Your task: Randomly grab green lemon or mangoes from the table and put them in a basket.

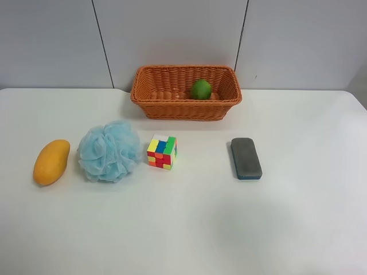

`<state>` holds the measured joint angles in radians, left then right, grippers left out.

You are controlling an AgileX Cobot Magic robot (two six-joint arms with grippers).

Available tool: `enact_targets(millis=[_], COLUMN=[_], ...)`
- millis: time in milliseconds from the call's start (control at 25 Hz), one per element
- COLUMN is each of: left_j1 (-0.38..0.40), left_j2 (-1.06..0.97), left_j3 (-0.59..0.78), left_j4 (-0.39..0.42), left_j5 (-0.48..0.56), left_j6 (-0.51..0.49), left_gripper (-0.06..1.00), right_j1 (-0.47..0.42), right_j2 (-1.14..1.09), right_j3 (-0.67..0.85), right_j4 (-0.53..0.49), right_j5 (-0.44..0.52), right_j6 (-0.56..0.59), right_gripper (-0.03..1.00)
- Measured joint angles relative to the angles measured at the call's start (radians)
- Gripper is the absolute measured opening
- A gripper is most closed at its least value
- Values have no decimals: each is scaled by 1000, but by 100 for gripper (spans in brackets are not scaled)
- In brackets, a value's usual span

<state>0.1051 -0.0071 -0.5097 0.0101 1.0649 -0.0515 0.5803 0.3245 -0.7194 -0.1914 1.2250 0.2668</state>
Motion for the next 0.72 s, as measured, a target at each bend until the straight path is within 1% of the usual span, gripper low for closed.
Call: enact_targets(millis=[80,200,400,440,520,640,720], left_j1=[0,0,0,0,0,0,0], left_j2=[0,0,0,0,0,0,0], left_j3=[0,0,0,0,0,0,0], left_j4=[0,0,0,0,0,0,0], left_j5=[0,0,0,0,0,0,0], left_j6=[0,0,0,0,0,0,0], left_gripper=[99,99,99,99,99,99,99], right_j1=[-54,-190,-420,-455,-529,-594,-605], right_j2=[-50,-104,-179,-194,-234,-296,-325], right_j3=[58,127,188,195,202,204,214], right_j4=[13,48,101,109,123,155,160], right_j5=[-11,-58,-69,-69,-86,-130,-147], right_j6=[0,-35,-198,-229,-260,-261,-261], right_gripper=[99,99,99,99,99,99,99])
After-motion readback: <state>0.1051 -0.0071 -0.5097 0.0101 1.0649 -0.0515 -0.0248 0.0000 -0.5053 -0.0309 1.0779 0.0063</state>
